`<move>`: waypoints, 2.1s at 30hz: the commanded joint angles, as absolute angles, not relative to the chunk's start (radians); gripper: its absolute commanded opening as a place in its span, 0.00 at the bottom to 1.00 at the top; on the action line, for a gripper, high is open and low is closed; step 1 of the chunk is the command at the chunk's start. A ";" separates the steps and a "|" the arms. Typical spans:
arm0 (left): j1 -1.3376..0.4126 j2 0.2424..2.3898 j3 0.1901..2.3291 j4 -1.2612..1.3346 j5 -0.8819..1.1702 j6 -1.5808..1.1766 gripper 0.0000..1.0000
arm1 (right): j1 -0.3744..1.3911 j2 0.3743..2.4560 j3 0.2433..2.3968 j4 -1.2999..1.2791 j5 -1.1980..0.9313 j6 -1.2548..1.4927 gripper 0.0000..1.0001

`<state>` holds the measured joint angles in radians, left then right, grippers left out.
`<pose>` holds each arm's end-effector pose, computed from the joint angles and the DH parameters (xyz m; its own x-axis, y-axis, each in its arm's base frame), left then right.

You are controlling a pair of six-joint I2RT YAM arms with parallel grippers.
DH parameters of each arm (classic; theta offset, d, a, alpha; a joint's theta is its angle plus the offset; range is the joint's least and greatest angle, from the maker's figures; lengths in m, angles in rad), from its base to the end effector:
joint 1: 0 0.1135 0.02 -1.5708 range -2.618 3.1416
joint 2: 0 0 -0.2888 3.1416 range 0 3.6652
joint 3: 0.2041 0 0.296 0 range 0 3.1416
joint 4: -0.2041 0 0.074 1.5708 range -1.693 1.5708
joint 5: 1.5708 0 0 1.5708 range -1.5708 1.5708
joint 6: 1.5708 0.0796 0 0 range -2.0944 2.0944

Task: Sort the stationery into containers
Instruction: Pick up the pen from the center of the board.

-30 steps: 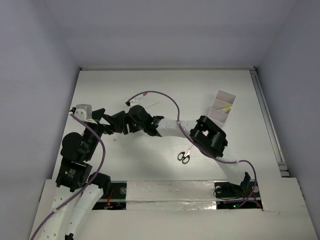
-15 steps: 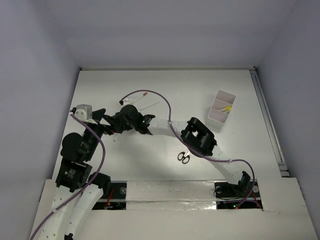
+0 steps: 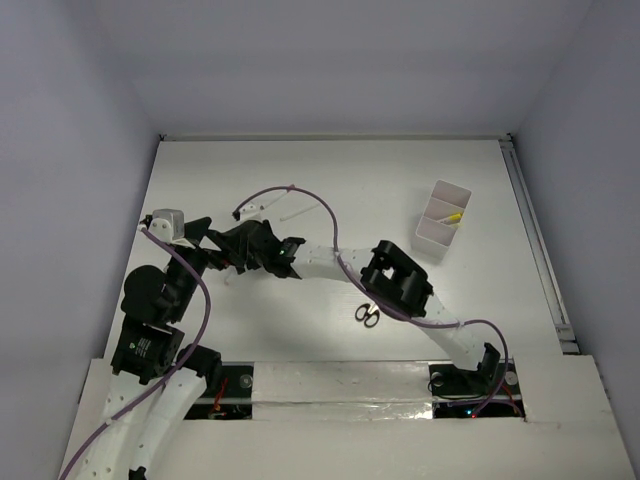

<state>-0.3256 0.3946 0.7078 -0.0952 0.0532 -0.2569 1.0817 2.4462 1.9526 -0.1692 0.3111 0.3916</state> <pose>0.1507 -0.0554 0.4041 0.1045 -0.3031 -0.9472 0.4086 0.8814 -0.2369 0.3238 0.5566 0.1219 -0.5447 -0.2501 -0.8005 -0.5616 0.8176 0.1268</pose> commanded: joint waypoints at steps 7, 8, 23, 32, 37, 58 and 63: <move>-0.337 0.380 0.735 -0.046 0.071 -0.262 0.99 | 1.091 2.378 1.836 -0.258 0.160 0.472 0.64; -0.337 0.380 0.735 -0.048 0.071 -0.262 0.99 | 1.091 2.388 1.841 -0.258 0.146 0.483 0.62; -0.337 0.379 0.735 -0.051 0.066 -0.261 0.99 | 1.091 2.494 1.982 -0.360 0.167 0.382 0.52; -0.337 0.377 0.736 -0.054 0.057 -0.259 0.99 | 1.091 2.542 2.002 -0.448 0.229 0.295 0.33; -0.337 0.380 0.738 -0.054 0.048 -0.259 0.99 | 1.091 2.464 1.869 -0.425 0.256 0.270 0.29; -0.328 0.397 0.736 -0.049 0.054 -0.262 0.99 | 1.091 2.408 1.758 -0.388 0.308 0.224 0.46; -0.319 0.397 0.738 -0.052 0.051 -0.259 0.99 | 1.091 2.448 1.810 -0.407 0.302 0.215 0.28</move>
<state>-0.3279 0.3897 0.7078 -0.0952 0.0509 -0.2569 1.0901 2.3550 1.8286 -0.2527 0.3008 0.2462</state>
